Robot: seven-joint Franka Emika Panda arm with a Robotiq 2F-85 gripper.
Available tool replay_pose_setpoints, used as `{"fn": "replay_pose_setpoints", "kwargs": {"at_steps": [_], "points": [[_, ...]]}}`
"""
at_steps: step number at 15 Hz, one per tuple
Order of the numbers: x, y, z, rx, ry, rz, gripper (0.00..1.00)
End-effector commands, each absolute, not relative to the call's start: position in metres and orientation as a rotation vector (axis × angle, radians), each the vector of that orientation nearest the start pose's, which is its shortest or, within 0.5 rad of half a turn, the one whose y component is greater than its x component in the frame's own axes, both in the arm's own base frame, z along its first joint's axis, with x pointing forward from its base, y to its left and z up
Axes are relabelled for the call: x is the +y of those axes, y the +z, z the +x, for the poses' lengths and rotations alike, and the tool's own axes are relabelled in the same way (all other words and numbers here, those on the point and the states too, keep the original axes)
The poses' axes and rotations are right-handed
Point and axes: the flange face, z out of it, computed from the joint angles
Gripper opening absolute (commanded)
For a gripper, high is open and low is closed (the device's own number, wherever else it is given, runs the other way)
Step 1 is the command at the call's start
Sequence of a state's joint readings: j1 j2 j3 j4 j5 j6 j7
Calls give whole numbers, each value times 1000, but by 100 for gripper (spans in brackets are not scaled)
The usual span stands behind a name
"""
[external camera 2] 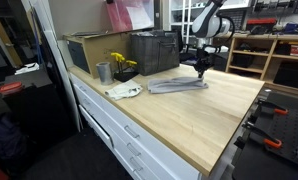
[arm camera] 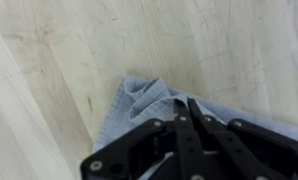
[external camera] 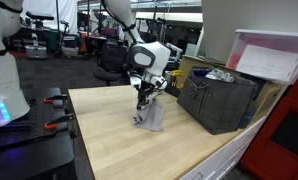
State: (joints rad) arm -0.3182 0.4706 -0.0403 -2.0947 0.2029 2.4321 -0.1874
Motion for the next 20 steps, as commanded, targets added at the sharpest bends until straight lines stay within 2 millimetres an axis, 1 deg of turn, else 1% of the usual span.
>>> {"fn": "replay_pose_setpoints", "kwargs": {"at_steps": [1, 4, 7, 9, 14, 20], "points": [[-168, 199, 487, 377, 144, -2913, 1], [-141, 198, 465, 237, 194, -2871, 1], [-120, 197, 446, 52, 225, -2841, 1], [-111, 197, 434, -59, 245, -2833, 1], [-96, 195, 399, -350, 304, -2834, 1], [-81, 197, 371, -611, 337, -2798, 1]]}}
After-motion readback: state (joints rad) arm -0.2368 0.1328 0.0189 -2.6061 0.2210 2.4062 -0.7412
